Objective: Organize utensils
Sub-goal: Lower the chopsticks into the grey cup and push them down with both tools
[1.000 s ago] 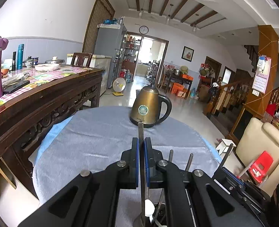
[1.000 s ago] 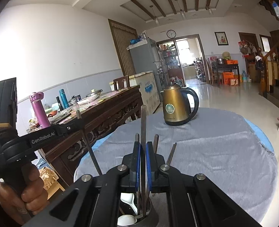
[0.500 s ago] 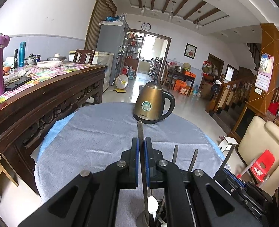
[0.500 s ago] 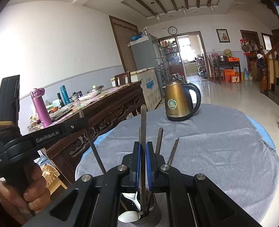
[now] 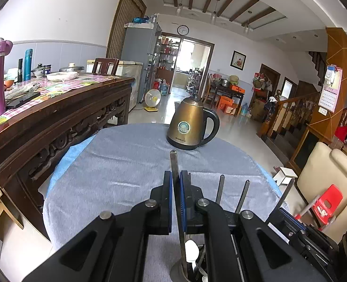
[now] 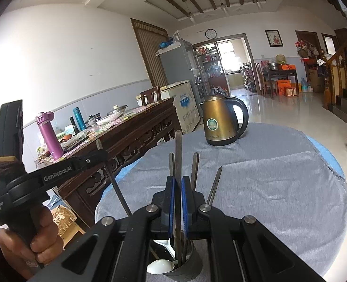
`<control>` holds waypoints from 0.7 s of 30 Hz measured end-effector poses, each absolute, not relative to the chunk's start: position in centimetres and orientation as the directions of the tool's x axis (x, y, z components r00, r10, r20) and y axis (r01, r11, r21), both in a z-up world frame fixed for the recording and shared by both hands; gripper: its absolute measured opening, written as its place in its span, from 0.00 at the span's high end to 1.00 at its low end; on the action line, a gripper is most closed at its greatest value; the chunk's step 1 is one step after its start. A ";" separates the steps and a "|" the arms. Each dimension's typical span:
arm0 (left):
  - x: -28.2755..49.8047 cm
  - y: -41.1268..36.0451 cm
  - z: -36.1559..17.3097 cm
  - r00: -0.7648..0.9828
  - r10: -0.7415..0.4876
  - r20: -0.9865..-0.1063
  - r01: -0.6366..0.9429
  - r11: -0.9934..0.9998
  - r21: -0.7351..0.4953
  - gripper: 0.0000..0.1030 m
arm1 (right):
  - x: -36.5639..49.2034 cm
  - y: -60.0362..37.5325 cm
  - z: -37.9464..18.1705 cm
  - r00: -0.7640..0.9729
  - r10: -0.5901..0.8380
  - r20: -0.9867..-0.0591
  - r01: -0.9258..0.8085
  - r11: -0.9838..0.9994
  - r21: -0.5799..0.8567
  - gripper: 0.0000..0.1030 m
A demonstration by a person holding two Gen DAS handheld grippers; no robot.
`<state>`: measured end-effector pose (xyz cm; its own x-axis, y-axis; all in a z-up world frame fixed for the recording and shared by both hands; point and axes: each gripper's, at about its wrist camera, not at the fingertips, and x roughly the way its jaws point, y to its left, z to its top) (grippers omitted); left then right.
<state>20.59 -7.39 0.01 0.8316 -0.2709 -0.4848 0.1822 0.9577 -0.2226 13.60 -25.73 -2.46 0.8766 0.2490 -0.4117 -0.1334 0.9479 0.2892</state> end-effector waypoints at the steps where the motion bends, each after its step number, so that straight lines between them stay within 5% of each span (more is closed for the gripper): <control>1: 20.7 -7.4 0.0 0.830 -0.271 -0.487 0.181 0.958 -0.223 0.94 | 13.6 -25.8 -2.5 0.876 0.249 -0.412 -0.133 0.948 0.290 0.93; 21: 21.5 -7.6 -2.3 0.783 -0.278 -0.556 0.174 0.957 -0.234 0.94 | 14.5 -25.4 -4.6 0.837 0.272 -0.475 -0.122 0.939 0.322 0.93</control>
